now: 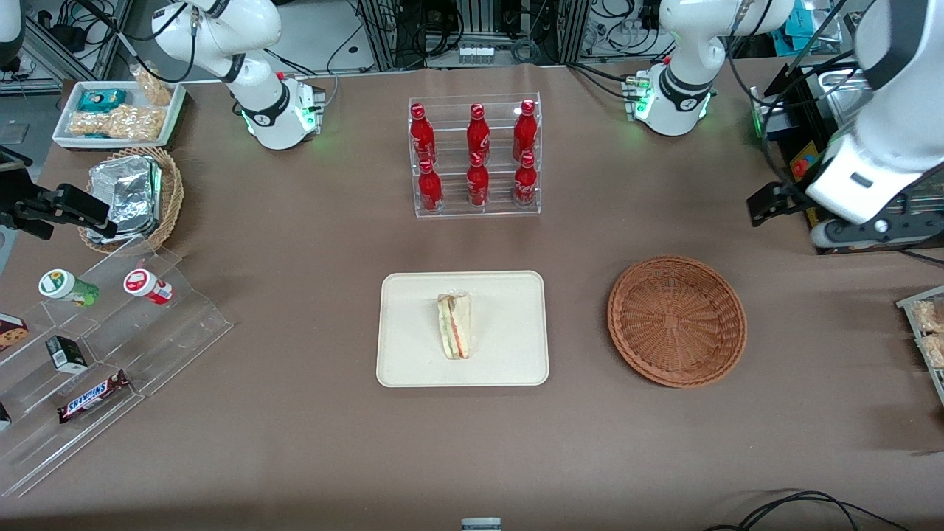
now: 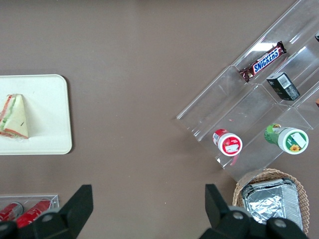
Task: Place sandwich from basket to tray
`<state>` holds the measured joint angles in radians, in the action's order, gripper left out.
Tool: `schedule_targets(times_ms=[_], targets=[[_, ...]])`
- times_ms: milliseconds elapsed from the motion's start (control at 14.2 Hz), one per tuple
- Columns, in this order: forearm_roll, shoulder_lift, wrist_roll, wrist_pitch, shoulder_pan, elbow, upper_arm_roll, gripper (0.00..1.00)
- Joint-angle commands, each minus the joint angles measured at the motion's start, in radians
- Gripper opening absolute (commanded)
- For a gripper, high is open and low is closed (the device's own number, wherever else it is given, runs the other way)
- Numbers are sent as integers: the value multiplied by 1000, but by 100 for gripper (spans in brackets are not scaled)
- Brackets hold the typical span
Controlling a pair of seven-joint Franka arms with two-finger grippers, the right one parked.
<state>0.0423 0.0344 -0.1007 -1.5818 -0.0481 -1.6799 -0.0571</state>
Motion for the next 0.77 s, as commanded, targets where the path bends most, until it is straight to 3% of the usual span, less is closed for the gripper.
schedule_targets(times_ms=[0, 352, 703], targets=[[-15, 28, 148, 0, -65, 3, 112, 100], [-44, 27, 177, 5, -58, 34, 125, 100], [-61, 18, 168, 11, 34, 48, 40, 100]])
